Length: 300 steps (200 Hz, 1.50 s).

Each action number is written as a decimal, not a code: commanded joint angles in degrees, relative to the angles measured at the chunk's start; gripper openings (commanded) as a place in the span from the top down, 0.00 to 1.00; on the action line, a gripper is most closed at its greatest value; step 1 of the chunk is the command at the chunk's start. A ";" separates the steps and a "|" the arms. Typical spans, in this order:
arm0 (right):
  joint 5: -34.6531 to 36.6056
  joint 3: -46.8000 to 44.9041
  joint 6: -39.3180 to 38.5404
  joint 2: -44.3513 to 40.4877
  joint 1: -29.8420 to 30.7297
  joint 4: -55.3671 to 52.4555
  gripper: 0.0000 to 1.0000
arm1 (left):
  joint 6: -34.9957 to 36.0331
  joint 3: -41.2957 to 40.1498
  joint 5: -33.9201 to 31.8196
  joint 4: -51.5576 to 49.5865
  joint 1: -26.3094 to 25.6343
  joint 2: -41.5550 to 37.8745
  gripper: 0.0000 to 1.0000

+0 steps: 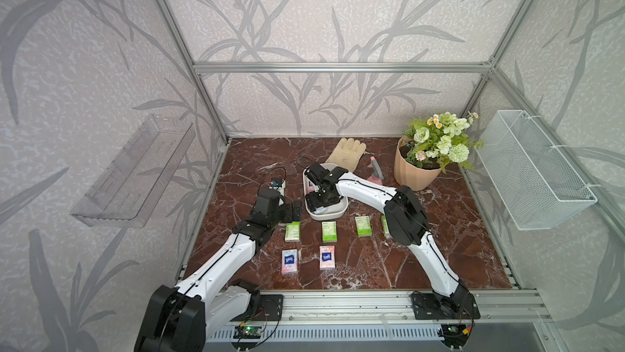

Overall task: Take the pocket tissues out of the storage box
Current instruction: Pick up the pocket tissues from the storage box.

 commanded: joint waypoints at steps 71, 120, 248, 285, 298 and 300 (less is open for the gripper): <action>8.03 4.32 -1.96 2.61 -0.70 -9.37 0.34 | 0.81 -0.71 -2.23 1.20 0.18 -1.03 0.00; 9.40 3.94 -1.70 0.65 -0.73 -9.14 0.48 | 0.71 -0.24 -2.89 1.32 0.16 -0.22 0.00; 11.72 -0.92 0.45 -9.27 -2.16 -5.67 0.57 | 1.33 0.35 -4.39 4.00 0.22 1.53 0.00; 11.64 -3.69 1.71 -12.50 -2.42 -4.24 0.58 | 1.54 0.43 -3.54 5.33 0.22 2.35 0.00; 11.82 -4.54 2.05 -13.96 -2.43 -3.71 0.58 | 1.81 0.46 -3.10 5.64 0.22 2.68 0.00; 11.88 -4.65 2.07 -14.12 -2.42 -3.64 0.58 | 1.77 0.44 -3.18 5.69 0.20 2.70 0.00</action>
